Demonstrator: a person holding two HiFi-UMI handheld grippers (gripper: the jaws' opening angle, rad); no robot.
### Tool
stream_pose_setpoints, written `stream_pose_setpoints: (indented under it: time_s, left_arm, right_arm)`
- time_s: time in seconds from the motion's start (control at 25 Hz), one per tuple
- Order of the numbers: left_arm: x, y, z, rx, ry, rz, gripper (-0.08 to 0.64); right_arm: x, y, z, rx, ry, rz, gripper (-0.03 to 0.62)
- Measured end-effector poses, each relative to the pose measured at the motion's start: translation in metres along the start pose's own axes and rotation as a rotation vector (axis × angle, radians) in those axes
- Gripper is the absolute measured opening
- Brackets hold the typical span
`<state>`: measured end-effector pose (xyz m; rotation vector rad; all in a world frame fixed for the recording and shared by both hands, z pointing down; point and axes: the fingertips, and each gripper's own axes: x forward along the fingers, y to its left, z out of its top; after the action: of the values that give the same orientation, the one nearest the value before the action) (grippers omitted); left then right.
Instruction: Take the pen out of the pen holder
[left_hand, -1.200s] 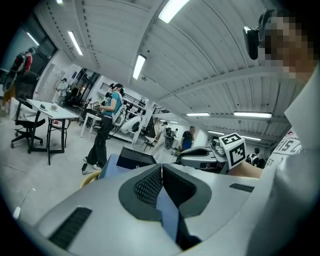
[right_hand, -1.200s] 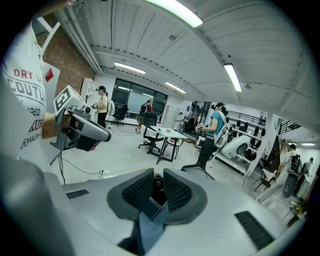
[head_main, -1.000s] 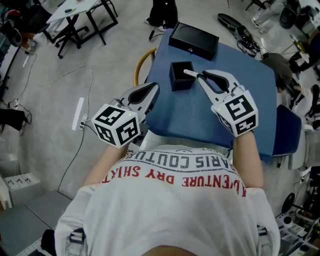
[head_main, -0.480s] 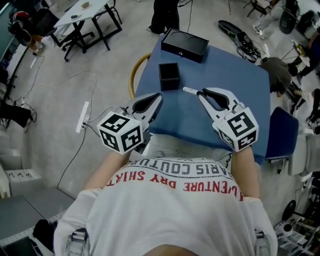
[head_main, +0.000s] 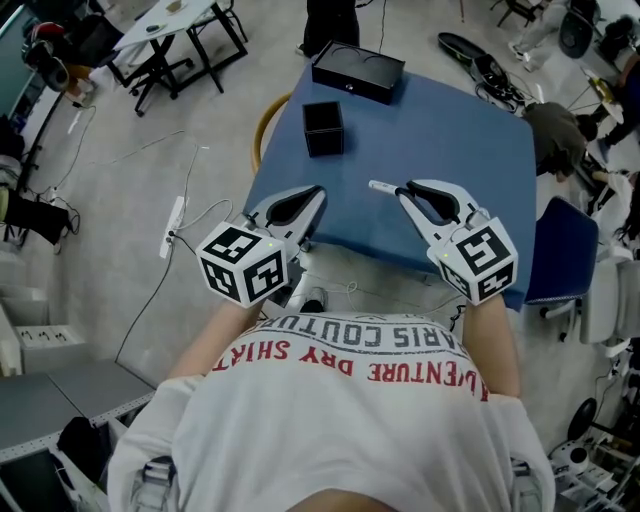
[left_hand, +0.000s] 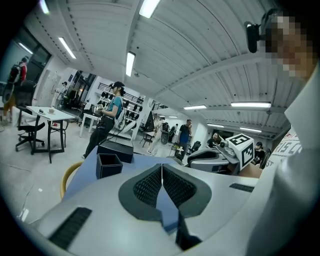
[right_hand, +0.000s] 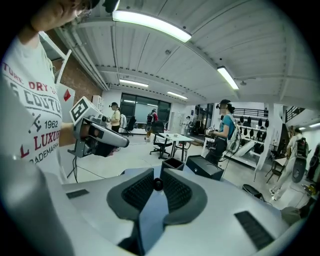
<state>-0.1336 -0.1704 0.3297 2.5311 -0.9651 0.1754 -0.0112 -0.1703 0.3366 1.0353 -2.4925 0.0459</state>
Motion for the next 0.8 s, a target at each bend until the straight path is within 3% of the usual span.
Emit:
stream_pose_setpoints:
  time_s: [0.8]
  left_arm:
    - [0.001, -0.049, -0.014, 0.026, -0.006, 0.023, 0.031]
  right_arm:
    - [-0.045, 0.006, -0.017, 0.012, -0.049, 0.016, 0.067]
